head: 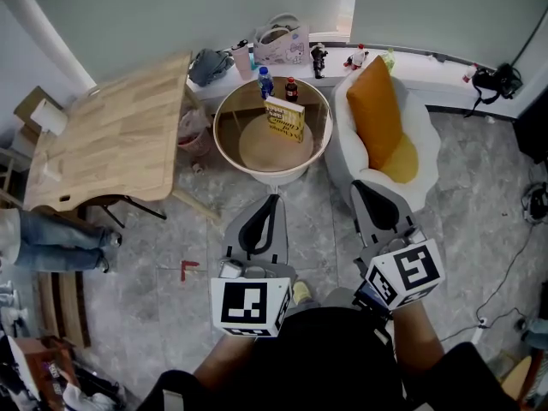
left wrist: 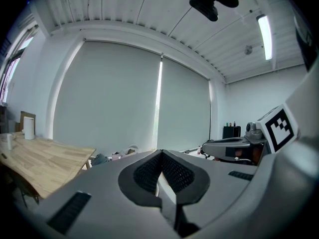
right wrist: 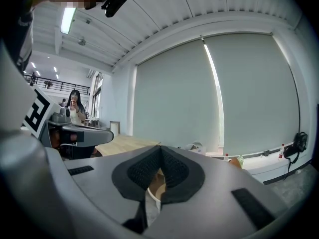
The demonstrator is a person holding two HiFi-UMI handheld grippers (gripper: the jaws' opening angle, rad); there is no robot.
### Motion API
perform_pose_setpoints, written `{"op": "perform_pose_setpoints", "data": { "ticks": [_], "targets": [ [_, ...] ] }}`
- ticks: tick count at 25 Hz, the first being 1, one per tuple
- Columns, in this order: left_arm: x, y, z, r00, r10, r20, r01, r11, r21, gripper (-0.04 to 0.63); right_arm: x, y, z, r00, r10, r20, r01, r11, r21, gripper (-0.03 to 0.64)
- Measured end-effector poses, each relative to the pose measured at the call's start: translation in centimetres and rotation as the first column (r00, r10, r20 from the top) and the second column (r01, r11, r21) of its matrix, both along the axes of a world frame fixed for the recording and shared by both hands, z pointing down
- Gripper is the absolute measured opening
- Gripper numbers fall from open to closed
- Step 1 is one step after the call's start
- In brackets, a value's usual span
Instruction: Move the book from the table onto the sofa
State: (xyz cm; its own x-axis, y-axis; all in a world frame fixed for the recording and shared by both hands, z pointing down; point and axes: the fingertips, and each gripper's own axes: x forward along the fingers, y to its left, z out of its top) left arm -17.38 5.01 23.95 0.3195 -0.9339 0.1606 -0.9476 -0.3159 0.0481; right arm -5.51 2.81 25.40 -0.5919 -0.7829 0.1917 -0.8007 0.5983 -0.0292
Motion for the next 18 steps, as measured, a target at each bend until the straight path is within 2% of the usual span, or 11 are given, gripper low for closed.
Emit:
{"op": "perform_pose_setpoints", "data": {
  "ticks": [18],
  "targets": [
    [-1.3, -1.2, -0.5, 0.999, -0.026, 0.031, 0.026, 1.000, 0.010, 0.008, -0.7, -2.1, -0.3, 1.000, -0.011, 0.021, 0.011, 1.000, 0.022, 0.008]
  ]
}}
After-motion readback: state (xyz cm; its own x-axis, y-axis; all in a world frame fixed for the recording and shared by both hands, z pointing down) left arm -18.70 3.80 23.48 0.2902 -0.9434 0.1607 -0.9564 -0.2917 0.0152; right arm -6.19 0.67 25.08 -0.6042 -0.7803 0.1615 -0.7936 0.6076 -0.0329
